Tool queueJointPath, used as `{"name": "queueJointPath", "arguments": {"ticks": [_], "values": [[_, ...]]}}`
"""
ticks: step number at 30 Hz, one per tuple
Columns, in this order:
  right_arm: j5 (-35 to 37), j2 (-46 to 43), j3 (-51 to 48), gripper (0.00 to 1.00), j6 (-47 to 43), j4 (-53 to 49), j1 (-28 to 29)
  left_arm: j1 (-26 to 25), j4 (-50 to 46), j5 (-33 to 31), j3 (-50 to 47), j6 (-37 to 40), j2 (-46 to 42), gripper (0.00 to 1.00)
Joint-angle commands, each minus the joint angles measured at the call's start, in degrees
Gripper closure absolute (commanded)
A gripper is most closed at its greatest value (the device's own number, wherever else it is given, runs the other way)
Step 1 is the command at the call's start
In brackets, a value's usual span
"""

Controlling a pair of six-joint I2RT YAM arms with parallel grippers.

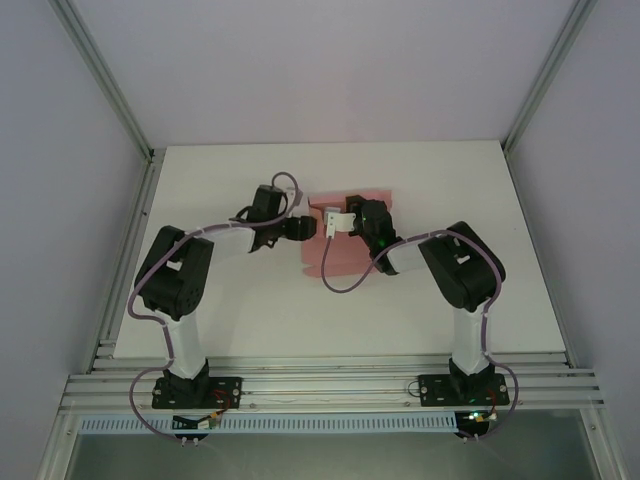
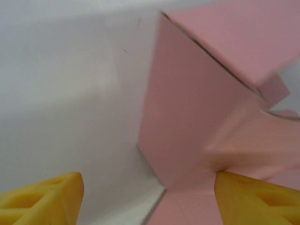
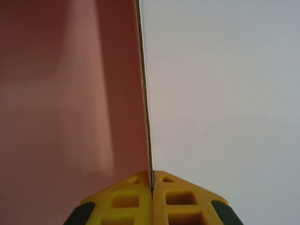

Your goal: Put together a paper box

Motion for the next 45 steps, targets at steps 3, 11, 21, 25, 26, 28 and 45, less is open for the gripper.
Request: {"name": "queueJointPath", "arguments": {"ticks": [3, 11, 21, 25, 26, 28, 45], "values": [[-4.0, -1.4, -3.0, 1.00, 0.9, -1.8, 1.1, -1.7, 9.7, -3.2, -5.5, 0.1, -2.5, 0.27], [-6.3, -3.2, -5.9, 1.00, 0.6, -2.8, 1.2, -1.8, 13.5, -4.4, -7.1, 0.6, -3.5, 0.35], [-6.1, -1.9, -5.8, 1.00, 0.8, -3.4, 1.6, -2.4, 15.9, -4.3, -6.6, -1.7, -2.4, 0.46], [-6.0, -1.9, -6.1, 1.00, 1.2, -3.5, 1.9, -4.3, 18.2, -16.3, -7.8, -3.5, -2.4, 0.50], [-6.1, -2.0, -6.3, 1.00, 1.1, -3.7, 1.9, -4.7, 18.1, -17.5, -7.6, -3.3, -2.2, 0.51], [-6.3, -2.0, -6.3, 1.00, 1.1, -4.1, 1.9, -5.2, 18.5, -17.8, -7.5, -3.4, -1.7, 0.52], [-5.2, -1.1, -6.7, 1.00, 1.8, -2.7, 2.1, -8.8, 13.6, -28.1, -9.0, -3.5, -1.5, 0.72]]}}
